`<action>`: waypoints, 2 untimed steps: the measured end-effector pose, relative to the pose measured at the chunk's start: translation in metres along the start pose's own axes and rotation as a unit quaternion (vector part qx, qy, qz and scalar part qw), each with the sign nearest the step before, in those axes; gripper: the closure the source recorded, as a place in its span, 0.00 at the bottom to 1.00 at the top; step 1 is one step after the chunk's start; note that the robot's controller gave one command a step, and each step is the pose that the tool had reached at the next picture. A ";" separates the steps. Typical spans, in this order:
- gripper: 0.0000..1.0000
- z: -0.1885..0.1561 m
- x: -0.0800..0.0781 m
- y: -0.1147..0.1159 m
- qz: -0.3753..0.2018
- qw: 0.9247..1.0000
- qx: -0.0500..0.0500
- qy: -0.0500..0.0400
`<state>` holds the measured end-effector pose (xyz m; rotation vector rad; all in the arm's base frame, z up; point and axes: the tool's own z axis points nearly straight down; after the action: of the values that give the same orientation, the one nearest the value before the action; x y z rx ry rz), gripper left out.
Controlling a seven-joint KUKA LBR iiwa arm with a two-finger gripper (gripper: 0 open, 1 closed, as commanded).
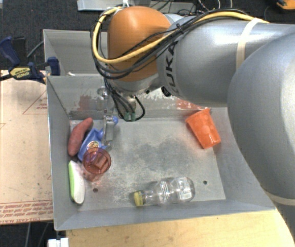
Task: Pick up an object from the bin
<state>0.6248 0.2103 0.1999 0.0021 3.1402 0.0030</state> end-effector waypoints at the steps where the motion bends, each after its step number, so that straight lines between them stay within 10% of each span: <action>1: 0.00 0.000 0.000 0.000 0.000 1.000 0.000 0.000; 2: 0.00 0.001 0.000 0.000 -0.002 1.000 0.000 0.000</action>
Offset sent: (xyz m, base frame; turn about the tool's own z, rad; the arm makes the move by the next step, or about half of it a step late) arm -0.0039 0.0117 -0.0872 -0.1499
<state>0.6250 0.2105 0.1989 -0.0034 3.1395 0.0035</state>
